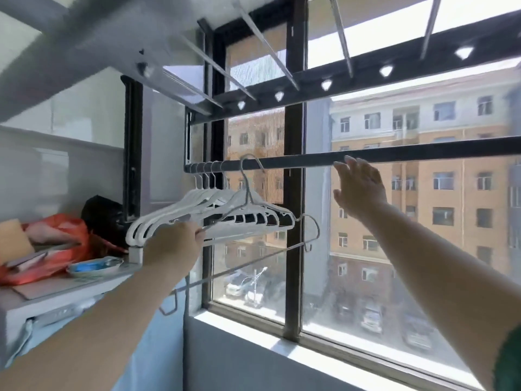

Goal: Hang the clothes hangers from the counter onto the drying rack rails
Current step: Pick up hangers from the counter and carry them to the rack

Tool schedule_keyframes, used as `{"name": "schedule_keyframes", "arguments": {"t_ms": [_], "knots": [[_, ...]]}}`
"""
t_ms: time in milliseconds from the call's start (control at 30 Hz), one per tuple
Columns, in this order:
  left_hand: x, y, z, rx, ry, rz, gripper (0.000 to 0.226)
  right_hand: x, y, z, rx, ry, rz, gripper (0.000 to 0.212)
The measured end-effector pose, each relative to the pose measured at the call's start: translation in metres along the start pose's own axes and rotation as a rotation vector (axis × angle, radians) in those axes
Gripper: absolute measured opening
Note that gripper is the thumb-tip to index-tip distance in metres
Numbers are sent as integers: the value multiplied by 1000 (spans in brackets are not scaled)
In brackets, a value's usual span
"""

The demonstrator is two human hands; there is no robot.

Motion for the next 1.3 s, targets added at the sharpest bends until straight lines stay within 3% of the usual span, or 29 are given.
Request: {"name": "schedule_keyframes", "arguments": {"t_ms": [133,300,633,933,1300], "knots": [[-4,7,-42,-28,10,34,32,4,1,-43,-54,-25,139,60],[-5,22,-70,-10,16,24,33,-8,1,-68,16,71,237,60],[-3,45,-110,-74,17,27,30,-3,5,-67,-113,73,210,40],[3,76,-108,43,-42,-47,23,-4,4,-61,-112,45,239,41],[-8,71,-89,71,23,33,27,-4,5,-55,-111,39,283,51]]}}
Point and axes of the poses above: each hand's wrist, its own z-axis away from the middle knuckle, its own y-axis out of the palm, x = y × z, the point moved 4 cm from there along -z, towards the middle knuckle, and after that the axes turned 11 degrees about y, right-handed, at the moved point
